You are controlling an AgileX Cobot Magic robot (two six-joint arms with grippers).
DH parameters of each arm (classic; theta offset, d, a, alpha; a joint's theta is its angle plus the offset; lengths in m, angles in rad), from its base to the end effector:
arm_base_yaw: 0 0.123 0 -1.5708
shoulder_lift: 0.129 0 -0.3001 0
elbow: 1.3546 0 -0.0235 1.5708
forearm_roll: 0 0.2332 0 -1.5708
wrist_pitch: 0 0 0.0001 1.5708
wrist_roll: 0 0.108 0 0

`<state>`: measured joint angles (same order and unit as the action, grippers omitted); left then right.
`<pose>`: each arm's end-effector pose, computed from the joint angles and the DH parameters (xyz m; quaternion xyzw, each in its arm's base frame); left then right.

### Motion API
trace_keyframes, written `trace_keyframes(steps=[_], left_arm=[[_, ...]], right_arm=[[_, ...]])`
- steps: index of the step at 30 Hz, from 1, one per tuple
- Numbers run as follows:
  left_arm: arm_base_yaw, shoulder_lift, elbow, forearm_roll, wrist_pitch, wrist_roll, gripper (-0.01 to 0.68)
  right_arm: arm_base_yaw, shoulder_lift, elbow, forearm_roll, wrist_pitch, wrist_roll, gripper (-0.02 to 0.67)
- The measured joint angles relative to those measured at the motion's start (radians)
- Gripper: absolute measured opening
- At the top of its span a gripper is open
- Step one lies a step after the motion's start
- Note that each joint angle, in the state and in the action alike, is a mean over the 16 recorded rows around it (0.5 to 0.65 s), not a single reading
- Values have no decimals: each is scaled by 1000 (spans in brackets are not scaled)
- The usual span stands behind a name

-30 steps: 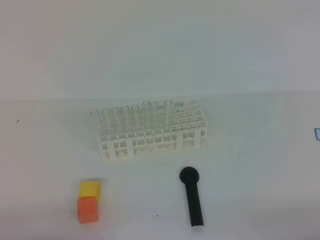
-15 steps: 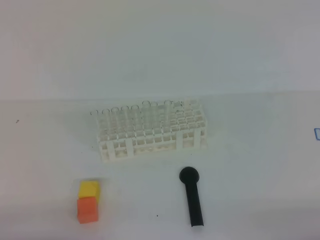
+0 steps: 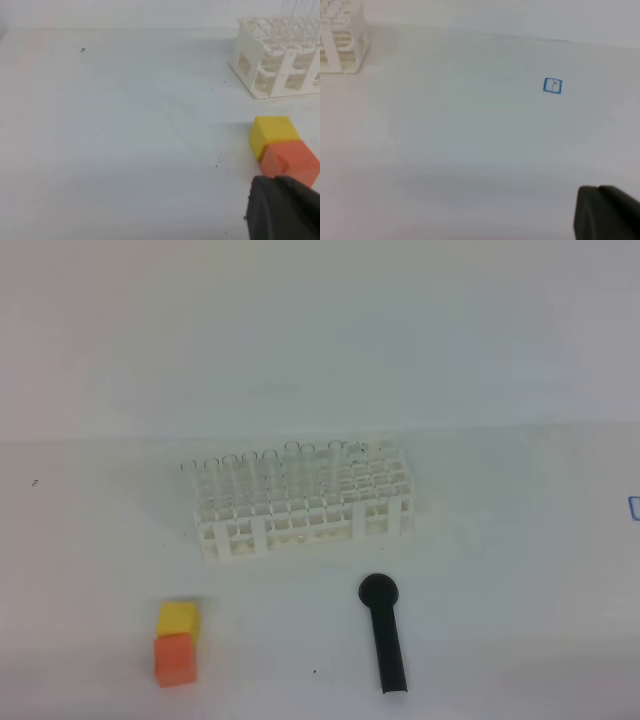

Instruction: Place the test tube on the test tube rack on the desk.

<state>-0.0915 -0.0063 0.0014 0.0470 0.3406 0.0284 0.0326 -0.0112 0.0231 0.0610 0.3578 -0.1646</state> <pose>0.0369 -0.0017 0.1780 0.0599 0.7869 0.0004 0.6142 0.0363 0.0035 0.1691 -0.0623 0.7970 -0.0140 0.6006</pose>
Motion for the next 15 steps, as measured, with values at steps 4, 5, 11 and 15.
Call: trace_keyframes(steps=[4, 5, 11, 15], left_arm=[[0, -1, 2, 0, -1, 0, -1], [0, -1, 2, 0, -1, 0, -1], [0, -1, 2, 0, -1, 2, -1], [0, -1, 4, 0, -2, 4, -1]], right_arm=[[0, 0, 0, 0, 0, 0, -1], [0, 0, 0, 0, 0, 0, -1], [0, 0, 0, 0, 0, 0, -1], [0, 0, 0, 0, 0, 0, -1]])
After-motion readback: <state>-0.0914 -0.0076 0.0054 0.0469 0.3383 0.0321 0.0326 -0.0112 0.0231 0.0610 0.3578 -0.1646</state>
